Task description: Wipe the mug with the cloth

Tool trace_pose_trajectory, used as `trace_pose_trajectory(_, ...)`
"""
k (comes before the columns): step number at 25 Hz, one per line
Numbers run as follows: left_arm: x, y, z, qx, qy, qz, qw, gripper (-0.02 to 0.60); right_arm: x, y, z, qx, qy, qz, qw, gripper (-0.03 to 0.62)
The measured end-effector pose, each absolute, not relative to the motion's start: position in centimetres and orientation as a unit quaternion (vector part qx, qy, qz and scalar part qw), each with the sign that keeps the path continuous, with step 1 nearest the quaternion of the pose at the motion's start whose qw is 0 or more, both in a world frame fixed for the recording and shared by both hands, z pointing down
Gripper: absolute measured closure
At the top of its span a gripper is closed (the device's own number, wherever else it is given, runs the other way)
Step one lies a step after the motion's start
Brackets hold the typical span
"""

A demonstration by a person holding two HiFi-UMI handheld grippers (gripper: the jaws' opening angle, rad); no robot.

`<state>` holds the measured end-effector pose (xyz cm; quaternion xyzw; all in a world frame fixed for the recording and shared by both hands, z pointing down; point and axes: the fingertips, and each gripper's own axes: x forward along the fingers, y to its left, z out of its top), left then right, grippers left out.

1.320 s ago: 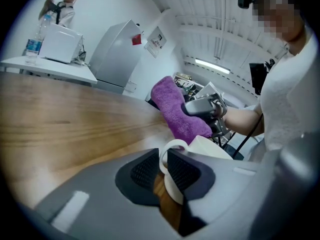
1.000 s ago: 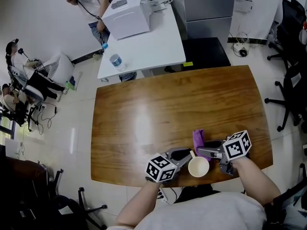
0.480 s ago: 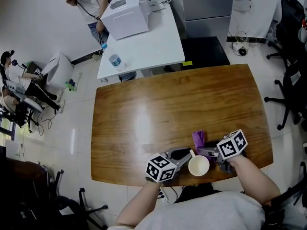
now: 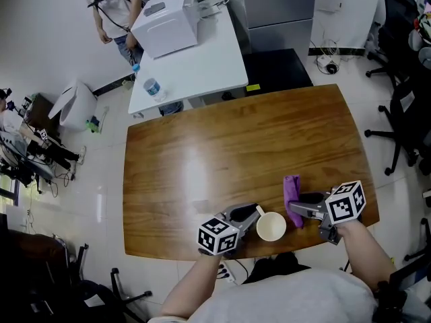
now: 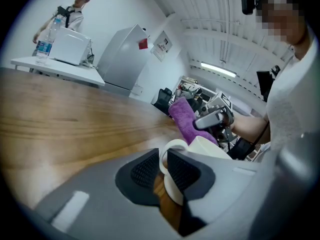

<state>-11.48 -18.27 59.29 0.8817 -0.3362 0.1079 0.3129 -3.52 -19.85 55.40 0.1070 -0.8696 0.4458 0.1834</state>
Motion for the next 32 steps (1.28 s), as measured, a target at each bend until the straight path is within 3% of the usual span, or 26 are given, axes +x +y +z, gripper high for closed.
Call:
trace_pose_trajectory(12, -11.2, -18.2, 59.5, 0.875, -0.351, 0.111, 0.314, 0.545, -3.7, -16.5, 56.3, 0.078, -0.861, 0.476, 0.163, 0.465)
trace_pose_trajectory(24, -11.3, -18.3, 59.4, 0.871, -0.363, 0.108, 0.312, 0.545, -3.7, -17.0, 61.8, 0.125, -0.836, 0.471, 0.252, 0.476)
trace_pose_trajectory(32, -11.7, -18.3, 59.5, 0.864, -0.379, 0.103, 0.315, 0.541, -2.2, -17.0, 59.6, 0.147, -0.837, 0.484, 0.210, 0.465)
